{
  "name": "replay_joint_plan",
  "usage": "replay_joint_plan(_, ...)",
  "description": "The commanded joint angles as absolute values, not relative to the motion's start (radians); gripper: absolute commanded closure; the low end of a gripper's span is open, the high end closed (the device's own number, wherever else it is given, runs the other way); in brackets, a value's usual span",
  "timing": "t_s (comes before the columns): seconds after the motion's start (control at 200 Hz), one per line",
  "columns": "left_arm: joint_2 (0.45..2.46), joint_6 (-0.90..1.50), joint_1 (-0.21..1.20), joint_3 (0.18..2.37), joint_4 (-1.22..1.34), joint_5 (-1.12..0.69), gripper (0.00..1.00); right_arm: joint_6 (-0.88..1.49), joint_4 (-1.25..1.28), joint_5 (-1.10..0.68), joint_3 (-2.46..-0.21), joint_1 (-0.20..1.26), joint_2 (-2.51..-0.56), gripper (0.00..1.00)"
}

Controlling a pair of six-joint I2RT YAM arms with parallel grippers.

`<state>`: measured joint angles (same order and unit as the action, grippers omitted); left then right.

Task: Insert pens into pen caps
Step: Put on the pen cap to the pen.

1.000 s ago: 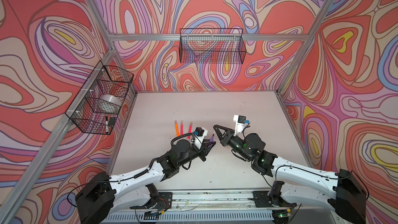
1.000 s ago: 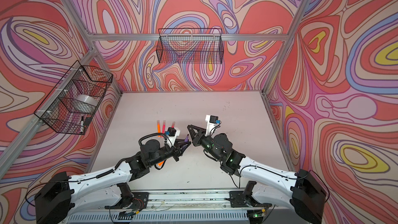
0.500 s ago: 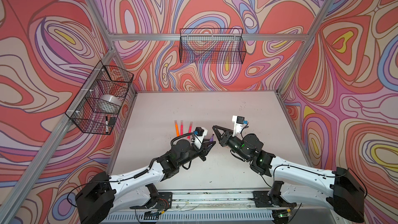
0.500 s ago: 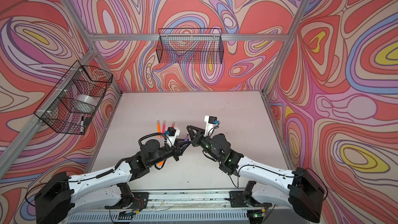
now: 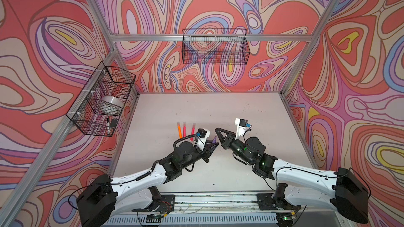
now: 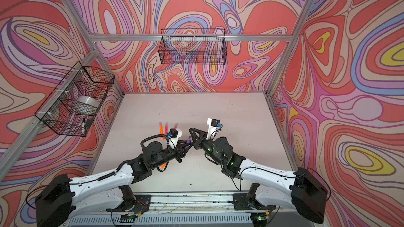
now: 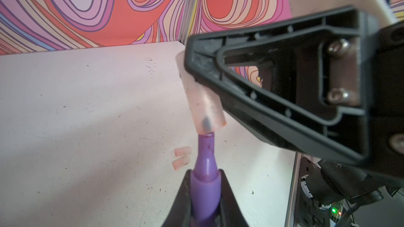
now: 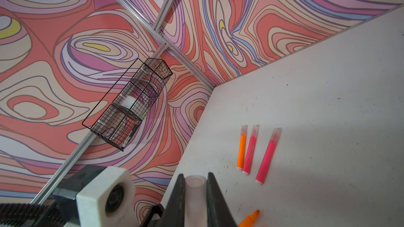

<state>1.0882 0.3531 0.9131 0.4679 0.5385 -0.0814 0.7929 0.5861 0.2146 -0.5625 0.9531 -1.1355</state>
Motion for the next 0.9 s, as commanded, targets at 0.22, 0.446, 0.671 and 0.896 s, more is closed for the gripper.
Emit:
replay_joint_plan(0.22, 1.077, 0.426, 0.894, 0.561, 0.582, -0.083, 1.00, 0.706, 0.573, 0.327, -0.559, 1.044, -1.168, 1.00)
replay_joint_plan(0.446, 1.052, 0.437, 0.881, 0.551, 0.579, -0.091, 1.00, 0.673, 0.589, 0.353, -0.548, 1.054, -1.171, 1.00)
replay_joint_plan(0.671, 1.055, 0.445, 0.862, 0.542, 0.587, -0.098, 1.00, 0.661, 0.658, 0.302, -0.514, 1.057, -1.170, 1.00)
replay_joint_plan(0.896, 1.037, 0.448, 0.847, 0.530, 0.592, -0.115, 1.00, 0.657, 0.715, 0.250, -0.463, 1.057, -1.149, 0.82)
